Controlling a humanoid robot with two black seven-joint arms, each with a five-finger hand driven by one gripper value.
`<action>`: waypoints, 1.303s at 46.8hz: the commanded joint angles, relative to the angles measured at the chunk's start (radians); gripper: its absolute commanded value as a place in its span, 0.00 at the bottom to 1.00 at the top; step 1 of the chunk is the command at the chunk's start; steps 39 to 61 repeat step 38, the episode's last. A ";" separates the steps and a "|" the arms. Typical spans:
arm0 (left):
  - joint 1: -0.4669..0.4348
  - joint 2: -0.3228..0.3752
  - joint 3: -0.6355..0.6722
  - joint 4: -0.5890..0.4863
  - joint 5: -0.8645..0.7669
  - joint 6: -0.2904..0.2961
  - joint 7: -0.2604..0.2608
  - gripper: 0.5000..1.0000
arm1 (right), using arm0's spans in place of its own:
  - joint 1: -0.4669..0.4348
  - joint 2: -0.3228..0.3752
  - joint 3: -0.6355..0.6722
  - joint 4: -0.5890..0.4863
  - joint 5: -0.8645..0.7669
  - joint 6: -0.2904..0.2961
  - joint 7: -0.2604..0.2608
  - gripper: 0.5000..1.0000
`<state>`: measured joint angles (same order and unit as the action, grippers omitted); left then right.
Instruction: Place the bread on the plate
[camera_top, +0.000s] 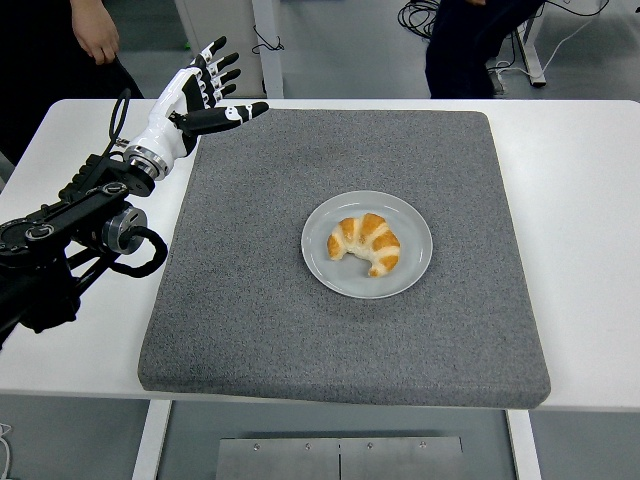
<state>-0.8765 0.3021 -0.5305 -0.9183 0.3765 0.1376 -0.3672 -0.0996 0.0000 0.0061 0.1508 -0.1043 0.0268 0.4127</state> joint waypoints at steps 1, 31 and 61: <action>0.043 -0.021 -0.049 0.021 -0.025 0.001 -0.001 0.91 | 0.000 0.000 0.003 0.012 0.000 0.001 0.000 1.00; 0.016 -0.199 -0.160 0.398 -0.287 -0.141 -0.070 0.91 | 0.026 0.000 0.011 0.004 0.000 0.002 0.000 1.00; -0.001 -0.224 -0.174 0.463 -0.341 -0.199 -0.067 0.91 | 0.026 0.000 0.011 0.004 0.000 0.002 0.000 1.00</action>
